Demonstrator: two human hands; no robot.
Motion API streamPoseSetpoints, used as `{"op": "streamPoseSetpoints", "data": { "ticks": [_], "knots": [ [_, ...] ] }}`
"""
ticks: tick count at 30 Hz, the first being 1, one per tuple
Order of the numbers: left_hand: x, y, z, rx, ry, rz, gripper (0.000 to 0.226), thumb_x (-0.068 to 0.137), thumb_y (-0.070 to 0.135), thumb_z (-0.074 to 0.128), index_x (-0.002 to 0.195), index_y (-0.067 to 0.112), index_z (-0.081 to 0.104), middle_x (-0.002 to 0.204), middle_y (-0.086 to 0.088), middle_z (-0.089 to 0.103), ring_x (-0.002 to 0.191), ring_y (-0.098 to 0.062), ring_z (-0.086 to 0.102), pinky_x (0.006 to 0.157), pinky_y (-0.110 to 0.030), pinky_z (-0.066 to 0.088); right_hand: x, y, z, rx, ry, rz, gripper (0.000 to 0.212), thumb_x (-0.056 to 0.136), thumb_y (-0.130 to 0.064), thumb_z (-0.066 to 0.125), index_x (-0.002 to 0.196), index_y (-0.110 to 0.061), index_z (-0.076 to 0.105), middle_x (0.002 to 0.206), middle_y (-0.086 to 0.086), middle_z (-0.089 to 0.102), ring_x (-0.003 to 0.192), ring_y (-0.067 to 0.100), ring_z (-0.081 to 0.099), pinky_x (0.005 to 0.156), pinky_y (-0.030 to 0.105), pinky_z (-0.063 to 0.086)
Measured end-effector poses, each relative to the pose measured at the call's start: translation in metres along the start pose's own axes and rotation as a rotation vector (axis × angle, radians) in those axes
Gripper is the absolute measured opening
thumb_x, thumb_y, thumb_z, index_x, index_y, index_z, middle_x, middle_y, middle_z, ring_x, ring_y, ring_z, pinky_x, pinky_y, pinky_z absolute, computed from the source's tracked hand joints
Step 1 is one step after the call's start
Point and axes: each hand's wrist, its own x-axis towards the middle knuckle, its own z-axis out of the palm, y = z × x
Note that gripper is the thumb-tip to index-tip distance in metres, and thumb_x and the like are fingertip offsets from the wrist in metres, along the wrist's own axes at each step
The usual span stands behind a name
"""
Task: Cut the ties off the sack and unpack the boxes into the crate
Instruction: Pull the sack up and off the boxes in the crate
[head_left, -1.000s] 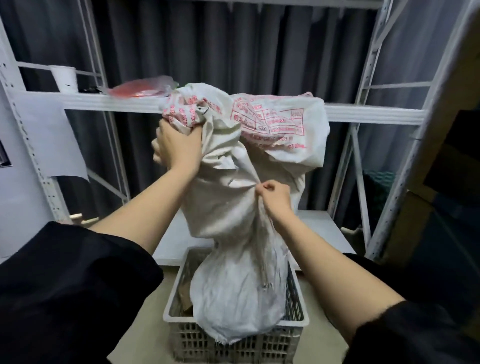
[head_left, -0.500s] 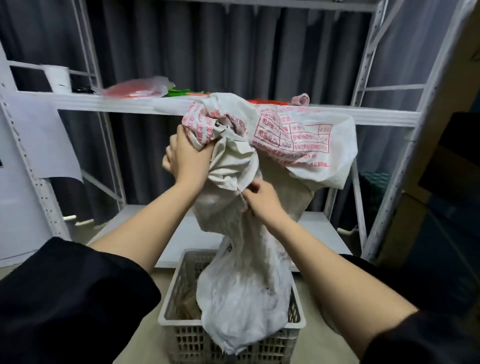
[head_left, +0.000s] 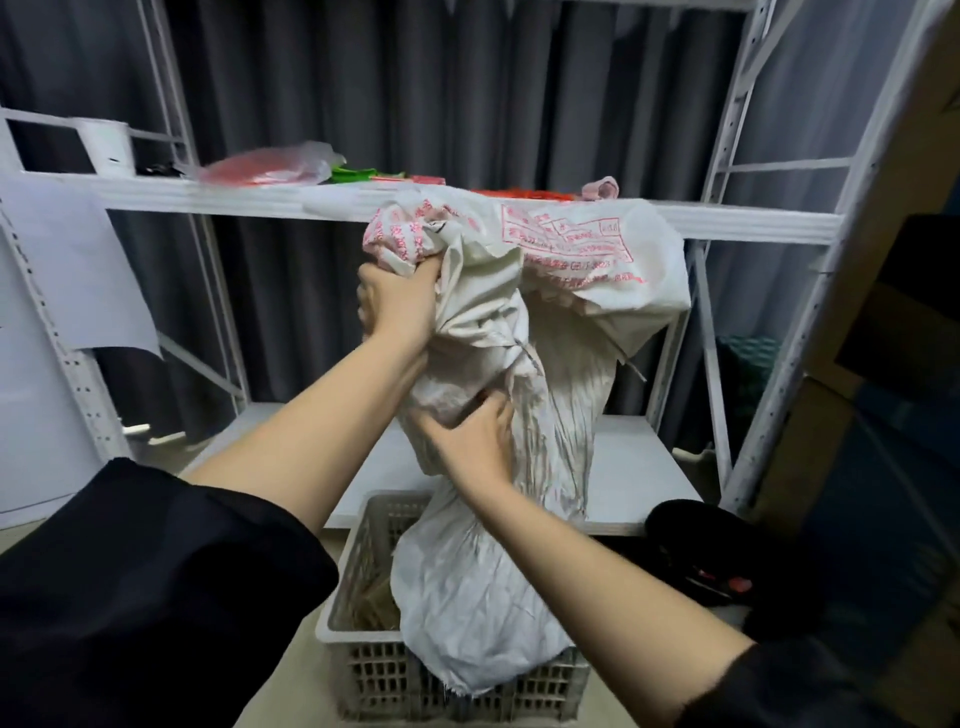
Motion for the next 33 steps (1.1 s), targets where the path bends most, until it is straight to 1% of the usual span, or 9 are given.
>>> {"op": "streamPoseSetpoints", "data": {
  "ticks": [5,8,10,18,25,27,29,31,33],
  "knots": [
    [-0.011,0.002,0.013,0.072,0.004,0.065,0.072,0.074,0.049,0.066,0.130,0.013,0.038,0.134,-0.007,0.047,0.126,-0.030,0.045,0.105,-0.047,0.036,0.016,-0.005,0.008,0.035,0.005,0.269,0.047,0.092,-0.034,0.053,0.132,-0.008,0.051,0.139,0.015,0.041,0.131,0.034,0.039,0.107,0.040,0.031],
    [-0.010,-0.003,0.007,0.254,0.052,0.307,0.071,0.079,0.044,0.065,0.137,0.014,0.036,0.137,-0.007,0.045,0.131,-0.028,0.039,0.110,-0.044,0.027,0.032,-0.023,-0.010,0.126,-0.023,0.036,0.031,0.094,-0.008,0.045,0.123,0.000,0.054,0.098,0.003,0.058,0.102,0.016,0.051,0.084,0.018,0.034],
    [-0.007,-0.008,0.005,0.273,0.052,0.377,0.075,0.081,0.041,0.065,0.143,0.015,0.032,0.141,-0.007,0.042,0.135,-0.027,0.035,0.113,-0.044,0.023,0.035,-0.022,-0.024,0.278,-0.027,-0.068,0.031,0.089,0.002,0.047,0.117,0.001,0.059,0.099,0.004,0.061,0.095,0.016,0.052,0.078,0.020,0.035],
    [0.006,-0.038,-0.002,0.119,-0.105,0.279,0.082,0.070,0.053,0.068,0.141,0.028,0.035,0.140,0.002,0.048,0.131,-0.023,0.045,0.109,-0.049,0.034,0.027,-0.013,-0.031,0.356,-0.069,-0.041,0.024,0.091,-0.002,0.048,0.108,0.004,0.064,0.109,0.019,0.065,0.091,0.017,0.052,0.075,0.024,0.038],
    [0.023,-0.043,-0.024,0.095,-0.165,0.322,0.067,0.074,0.037,0.072,0.134,0.028,0.045,0.130,0.005,0.057,0.118,-0.014,0.055,0.099,-0.033,0.045,0.015,0.004,-0.049,0.108,-0.619,-0.148,0.029,0.090,-0.021,0.062,0.117,-0.010,0.058,0.095,-0.007,0.056,0.082,0.001,0.053,0.075,0.017,0.043],
    [0.029,-0.044,-0.034,0.156,-0.196,0.351,0.062,0.078,0.030,0.071,0.134,0.025,0.046,0.130,0.004,0.058,0.117,-0.014,0.054,0.094,-0.027,0.043,0.022,0.008,-0.062,0.168,-0.410,-0.224,0.012,0.091,-0.023,0.060,0.094,-0.012,0.066,0.080,-0.002,0.063,0.065,0.003,0.058,0.059,0.015,0.047],
    [0.034,-0.044,-0.043,0.187,-0.216,0.363,0.063,0.076,0.028,0.073,0.133,0.024,0.047,0.131,0.001,0.057,0.117,-0.016,0.055,0.092,-0.028,0.044,0.034,0.012,-0.080,0.184,0.082,-0.329,0.021,0.092,-0.026,0.055,0.072,-0.022,0.058,0.062,-0.007,0.058,0.055,0.005,0.055,0.054,0.024,0.046],
    [0.036,-0.044,-0.051,0.298,-0.213,0.411,0.063,0.072,0.029,0.075,0.129,0.023,0.048,0.130,-0.003,0.054,0.114,-0.020,0.055,0.088,-0.031,0.044,0.045,0.008,-0.106,0.126,0.455,-0.427,0.019,0.093,-0.027,0.052,0.074,-0.023,0.048,0.061,-0.009,0.050,0.056,0.009,0.048,0.059,0.031,0.038],
    [0.036,-0.045,-0.059,0.478,-0.231,0.534,0.055,0.074,0.028,0.077,0.122,0.022,0.051,0.127,-0.002,0.050,0.106,-0.023,0.056,0.081,-0.030,0.041,0.060,0.003,-0.131,0.051,0.562,-0.506,0.007,0.089,-0.024,0.053,0.093,-0.019,0.050,0.080,-0.007,0.056,0.073,0.017,0.055,0.068,0.034,0.042]
  ]
}}
